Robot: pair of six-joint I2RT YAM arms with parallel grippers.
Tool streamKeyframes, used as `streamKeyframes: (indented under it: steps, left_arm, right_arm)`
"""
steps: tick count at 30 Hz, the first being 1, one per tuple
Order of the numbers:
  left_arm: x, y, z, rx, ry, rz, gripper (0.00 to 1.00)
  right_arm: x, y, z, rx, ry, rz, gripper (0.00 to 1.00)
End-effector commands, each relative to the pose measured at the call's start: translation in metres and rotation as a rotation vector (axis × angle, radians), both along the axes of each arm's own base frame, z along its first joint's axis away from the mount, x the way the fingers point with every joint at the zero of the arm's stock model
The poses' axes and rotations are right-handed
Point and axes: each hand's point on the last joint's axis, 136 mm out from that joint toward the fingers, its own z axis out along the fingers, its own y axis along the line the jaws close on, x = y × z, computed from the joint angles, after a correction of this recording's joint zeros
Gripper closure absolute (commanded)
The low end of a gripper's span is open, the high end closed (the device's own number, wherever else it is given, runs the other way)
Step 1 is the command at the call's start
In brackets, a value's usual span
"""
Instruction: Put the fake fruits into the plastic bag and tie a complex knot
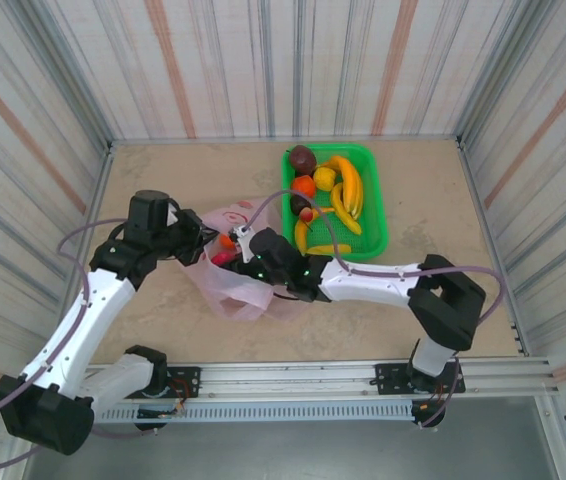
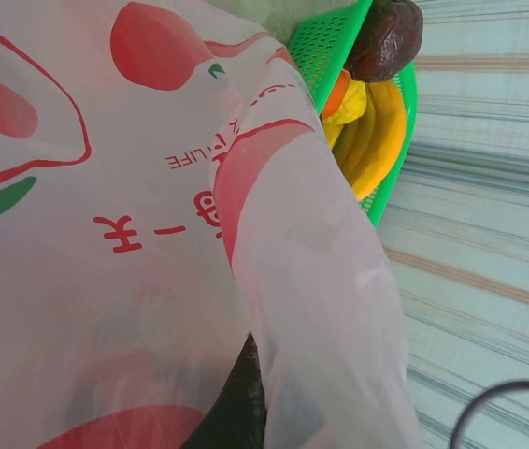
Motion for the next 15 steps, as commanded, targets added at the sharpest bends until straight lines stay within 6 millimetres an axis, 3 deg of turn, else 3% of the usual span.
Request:
streamKeyframes:
  steps: [1,6,15]
  left_arm:
    - [-0.004,0.007,-0.005,0.003,0.012,0.015,1.00]
    - [-0.003,0.021,-0.008,-0.008,0.018,0.049,1.00]
    - [-0.003,0.027,-0.011,-0.013,0.020,0.054,1.00]
  right_arm:
    - [0.012,0.024,0.018,0.098,-0.020,-0.032,0.46]
    - [0.016,0.038,0.001,0.091,0.025,-0.030,0.43]
    - [0.012,0.053,-0.019,0.095,0.112,0.000,0.39]
